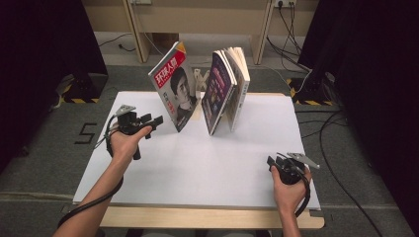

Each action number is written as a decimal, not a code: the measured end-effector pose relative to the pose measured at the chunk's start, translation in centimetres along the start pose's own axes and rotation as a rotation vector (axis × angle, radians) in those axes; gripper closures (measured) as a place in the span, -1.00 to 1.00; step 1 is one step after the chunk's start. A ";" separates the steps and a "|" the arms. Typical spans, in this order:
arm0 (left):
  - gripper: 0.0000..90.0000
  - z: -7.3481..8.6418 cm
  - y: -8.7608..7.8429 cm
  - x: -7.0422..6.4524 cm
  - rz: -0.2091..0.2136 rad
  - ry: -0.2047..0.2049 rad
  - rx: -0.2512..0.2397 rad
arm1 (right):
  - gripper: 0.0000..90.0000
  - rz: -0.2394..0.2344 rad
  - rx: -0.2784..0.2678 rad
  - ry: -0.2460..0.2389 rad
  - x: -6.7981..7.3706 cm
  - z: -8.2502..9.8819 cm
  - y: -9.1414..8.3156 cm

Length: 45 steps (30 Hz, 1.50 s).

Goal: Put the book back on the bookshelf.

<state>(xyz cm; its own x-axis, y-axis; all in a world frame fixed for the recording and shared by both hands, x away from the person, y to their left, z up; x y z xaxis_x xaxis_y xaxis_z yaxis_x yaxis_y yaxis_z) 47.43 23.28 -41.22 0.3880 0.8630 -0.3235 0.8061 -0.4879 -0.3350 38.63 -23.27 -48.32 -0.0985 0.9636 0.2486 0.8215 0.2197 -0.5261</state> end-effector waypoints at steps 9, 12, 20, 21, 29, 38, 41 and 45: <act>-0.09 2.0 -1.1 0.2 0.001 -0.008 0.012 | 0.37 -0.003 -0.001 -0.015 0.0 0.0 0.2; -0.09 2.5 -1.5 0.4 -0.003 -0.010 0.014 | 0.36 -0.002 -0.002 -0.016 0.0 0.0 0.2; -0.09 3.8 -2.6 0.8 -0.005 -0.017 0.027 | 0.36 -0.002 0.001 -0.017 0.1 0.0 0.2; -0.09 4.0 -2.7 0.9 -0.005 -0.019 0.030 | 0.36 -0.003 -0.001 -0.018 0.1 0.0 0.2; -0.09 5.2 -3.5 1.4 -0.007 -0.024 0.046 | 0.35 0.001 0.004 -0.022 0.1 0.0 0.2; -0.09 6.5 -4.6 2.6 -0.029 -0.031 0.056 | 0.34 0.002 0.006 -0.017 0.1 0.1 0.2; -0.09 6.8 -5.0 2.9 -0.036 -0.034 0.062 | 0.34 0.003 0.006 -0.012 0.2 0.1 0.2; -0.09 7.3 -5.4 3.3 -0.040 -0.043 0.063 | 0.34 0.003 0.005 -0.022 0.1 0.1 0.3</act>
<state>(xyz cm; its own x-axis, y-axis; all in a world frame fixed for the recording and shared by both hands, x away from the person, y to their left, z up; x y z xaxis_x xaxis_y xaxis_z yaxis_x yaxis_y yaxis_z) 41.08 27.85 -46.92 0.3357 0.8763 -0.3457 0.7905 -0.4616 -0.4026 38.80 -23.11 -48.50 -0.1083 0.9674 0.2288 0.8192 0.2172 -0.5307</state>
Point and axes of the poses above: each handheld gripper's, and its own axes: y roughly forward along the jaws, z roughly out of its underside, x roughly to its left, the point moved 3 cm from there along y, roughly forward along the jaws, and after that the axes turned 2 degrees about -x, right-handed, at the moved point
